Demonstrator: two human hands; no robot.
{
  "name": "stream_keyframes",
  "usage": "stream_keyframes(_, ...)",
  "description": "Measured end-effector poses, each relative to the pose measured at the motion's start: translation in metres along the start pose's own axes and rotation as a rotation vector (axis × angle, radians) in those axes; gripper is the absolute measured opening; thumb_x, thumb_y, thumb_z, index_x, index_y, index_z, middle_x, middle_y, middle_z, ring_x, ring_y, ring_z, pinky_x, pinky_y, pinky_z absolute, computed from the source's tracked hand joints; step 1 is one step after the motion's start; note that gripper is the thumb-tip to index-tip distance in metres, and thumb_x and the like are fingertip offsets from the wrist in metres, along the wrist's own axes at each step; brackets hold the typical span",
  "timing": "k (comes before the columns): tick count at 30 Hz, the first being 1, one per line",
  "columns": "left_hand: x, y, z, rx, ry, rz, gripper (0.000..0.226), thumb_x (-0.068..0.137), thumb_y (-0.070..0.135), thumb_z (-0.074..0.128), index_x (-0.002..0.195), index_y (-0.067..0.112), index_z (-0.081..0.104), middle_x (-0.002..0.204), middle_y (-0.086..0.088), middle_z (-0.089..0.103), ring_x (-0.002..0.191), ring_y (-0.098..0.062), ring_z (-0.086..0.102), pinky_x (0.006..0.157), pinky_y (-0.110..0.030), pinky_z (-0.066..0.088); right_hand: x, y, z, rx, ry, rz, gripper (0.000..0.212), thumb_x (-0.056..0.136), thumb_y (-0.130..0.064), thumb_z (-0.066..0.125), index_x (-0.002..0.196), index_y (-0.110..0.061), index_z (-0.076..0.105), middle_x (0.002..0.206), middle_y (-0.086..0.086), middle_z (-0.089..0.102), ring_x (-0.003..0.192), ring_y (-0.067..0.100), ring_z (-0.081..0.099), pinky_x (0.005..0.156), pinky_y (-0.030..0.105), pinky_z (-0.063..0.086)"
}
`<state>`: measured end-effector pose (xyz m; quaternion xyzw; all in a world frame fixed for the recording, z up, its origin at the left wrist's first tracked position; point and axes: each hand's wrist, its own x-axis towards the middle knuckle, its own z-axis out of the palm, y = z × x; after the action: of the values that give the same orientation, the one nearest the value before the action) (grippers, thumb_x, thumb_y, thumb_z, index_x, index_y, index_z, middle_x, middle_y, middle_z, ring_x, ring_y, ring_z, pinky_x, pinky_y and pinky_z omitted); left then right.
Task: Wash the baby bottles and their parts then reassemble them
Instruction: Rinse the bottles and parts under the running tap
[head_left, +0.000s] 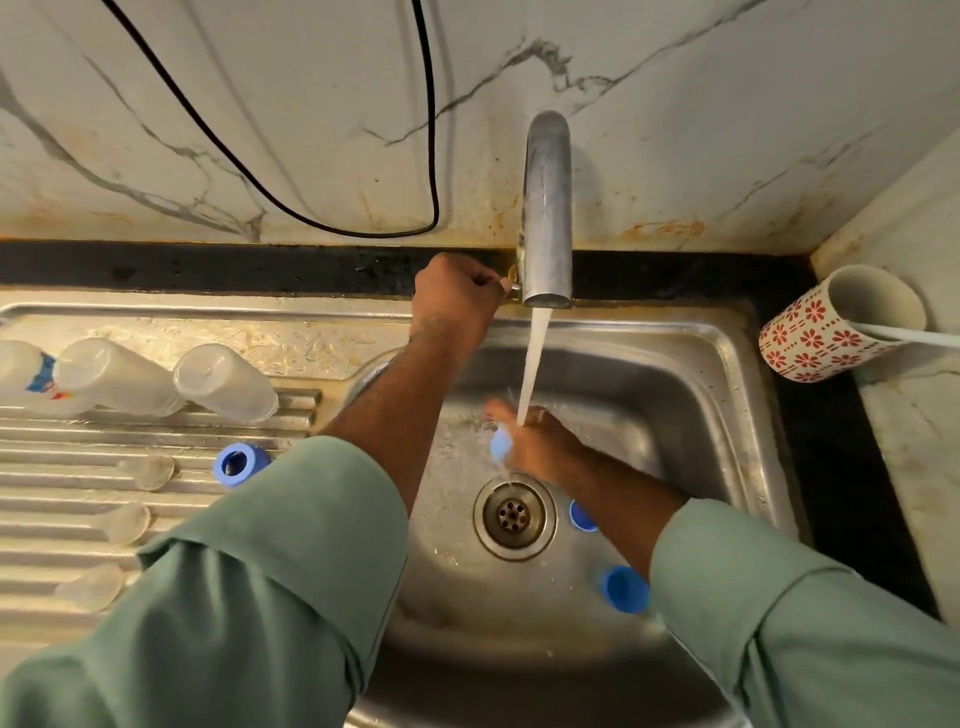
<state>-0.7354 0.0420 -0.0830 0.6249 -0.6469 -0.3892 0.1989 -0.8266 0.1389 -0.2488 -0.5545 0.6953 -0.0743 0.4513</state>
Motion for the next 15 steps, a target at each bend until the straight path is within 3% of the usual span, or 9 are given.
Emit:
stream_keyframes(2,0.0,0.001,0.0,-0.003,0.001,0.002,0.03,0.089,0.01,0.069,0.068,0.023,0.052,0.063,0.011,0.049,0.058,-0.001,0.044,0.049,-0.014,0.033,-0.002,0.0,0.0,-0.114,-0.016,-0.07,0.054,0.088,-0.004,0.056,0.139,-0.019,0.048,0.134,0.015,0.047,0.121,0.034,0.047,0.101,0.035,0.042)
stream_keyframes(4,-0.001,0.001,-0.001,-0.008,0.004,0.003,0.031,0.09,0.011,0.069,0.068,0.023,0.05,0.063,0.011,0.048,0.059,-0.001,0.044,0.05,-0.013,0.033,-0.001,-0.001,0.003,-0.017,0.02,-0.095,0.04,0.085,0.0,0.057,0.123,-0.012,0.059,0.125,0.015,0.052,0.114,0.03,0.051,0.098,0.032,0.044)
stream_keyframes(6,0.0,0.0,0.0,0.0,-0.005,0.007,0.035,0.091,0.012,0.069,0.065,0.023,0.048,0.063,0.011,0.047,0.058,-0.001,0.043,0.049,-0.011,0.032,-0.004,0.001,0.006,0.359,0.035,-0.039,0.019,0.083,0.002,0.06,0.102,-0.002,0.062,0.102,0.017,0.059,0.093,0.024,0.061,0.09,0.033,0.053)
stream_keyframes(7,-0.001,0.0,0.0,0.013,-0.004,0.011,0.037,0.091,0.013,0.068,0.063,0.022,0.046,0.062,0.011,0.046,0.057,-0.002,0.042,0.047,-0.008,0.03,-0.005,0.005,0.008,0.587,0.04,-0.013,0.016,0.083,0.005,0.062,0.099,0.002,0.059,0.092,0.015,0.06,0.081,0.019,0.064,0.078,0.03,0.057)
stream_keyframes(9,-0.001,0.0,-0.001,0.03,0.013,0.026,0.039,0.092,0.013,0.066,0.061,0.02,0.045,0.06,0.01,0.044,0.055,-0.002,0.04,0.045,-0.007,0.028,-0.008,0.007,0.011,0.805,0.089,0.002,0.034,0.076,0.021,0.063,0.106,0.007,0.057,0.089,0.013,0.061,0.073,0.014,0.065,0.062,0.023,0.056)
stream_keyframes(11,-0.001,0.0,-0.001,0.016,0.02,0.038,0.032,0.092,0.013,0.066,0.066,0.018,0.048,0.06,0.01,0.044,0.056,-0.002,0.04,0.045,-0.007,0.028,-0.012,0.004,0.013,0.902,0.118,0.036,0.047,0.07,0.028,0.06,0.109,0.003,0.059,0.089,0.01,0.063,0.074,0.017,0.063,0.055,0.025,0.053)
stream_keyframes(15,-0.004,0.002,-0.002,0.025,0.017,0.054,0.029,0.093,0.011,0.064,0.069,0.019,0.049,0.06,0.011,0.044,0.056,-0.002,0.039,0.041,-0.002,0.029,-0.01,-0.002,0.022,0.971,0.167,0.123,0.051,0.071,0.02,0.066,0.11,-0.012,0.067,0.095,0.0,0.06,0.076,0.017,0.057,0.062,0.032,0.048)
